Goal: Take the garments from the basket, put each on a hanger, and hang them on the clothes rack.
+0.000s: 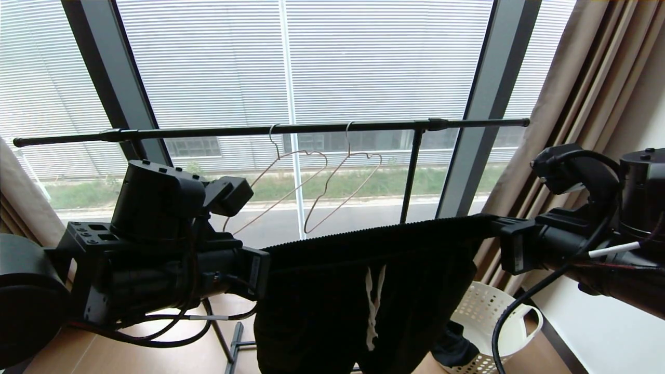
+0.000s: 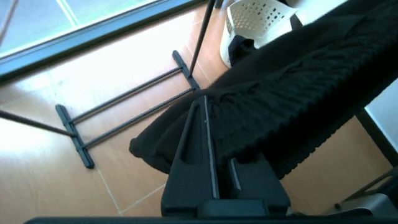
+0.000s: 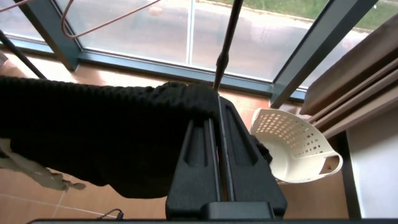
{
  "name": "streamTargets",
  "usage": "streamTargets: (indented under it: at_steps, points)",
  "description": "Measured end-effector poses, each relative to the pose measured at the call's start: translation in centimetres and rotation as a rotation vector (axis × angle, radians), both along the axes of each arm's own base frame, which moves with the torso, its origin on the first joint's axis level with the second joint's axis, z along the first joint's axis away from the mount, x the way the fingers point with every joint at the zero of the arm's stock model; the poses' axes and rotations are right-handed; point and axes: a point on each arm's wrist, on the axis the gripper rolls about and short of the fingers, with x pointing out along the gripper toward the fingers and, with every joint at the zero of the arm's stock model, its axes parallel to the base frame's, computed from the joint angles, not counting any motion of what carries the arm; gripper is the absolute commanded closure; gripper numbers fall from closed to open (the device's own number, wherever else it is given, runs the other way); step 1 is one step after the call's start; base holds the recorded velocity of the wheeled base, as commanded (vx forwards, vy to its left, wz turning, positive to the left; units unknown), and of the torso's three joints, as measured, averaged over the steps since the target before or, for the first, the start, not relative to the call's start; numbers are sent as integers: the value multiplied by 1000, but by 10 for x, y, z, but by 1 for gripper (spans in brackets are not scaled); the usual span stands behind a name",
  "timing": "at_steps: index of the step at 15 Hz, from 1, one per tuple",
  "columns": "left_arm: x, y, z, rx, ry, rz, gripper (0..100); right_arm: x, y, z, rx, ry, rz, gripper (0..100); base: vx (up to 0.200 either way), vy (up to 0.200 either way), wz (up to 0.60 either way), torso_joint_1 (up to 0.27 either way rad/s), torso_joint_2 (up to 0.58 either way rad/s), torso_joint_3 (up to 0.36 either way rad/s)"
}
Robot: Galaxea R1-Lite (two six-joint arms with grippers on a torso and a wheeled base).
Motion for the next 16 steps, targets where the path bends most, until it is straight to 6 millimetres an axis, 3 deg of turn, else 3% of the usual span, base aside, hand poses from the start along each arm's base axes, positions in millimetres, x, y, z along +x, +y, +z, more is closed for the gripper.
streamTargets:
  at_steps: [3, 10, 13, 16]
  points:
    - [12, -9, 18, -21, -58, -14, 100, -24, -4, -4, -1, -3, 44, 100, 0, 0, 0, 0, 0, 0]
    - [67, -53, 53, -61, -99, -51, 100, -70, 5, -32, -56, 63, 241, 100, 0, 0, 0, 0, 0, 0]
    - [82, -72, 69, -76, -107, -80, 100, -87, 22, -38, -78, 79, 382, 100, 0, 0, 0, 0, 0, 0]
    - [93, -88, 70, -79, -107, -100, 100, -94, 44, -44, -104, 101, 483, 100, 0, 0, 0, 0, 0, 0]
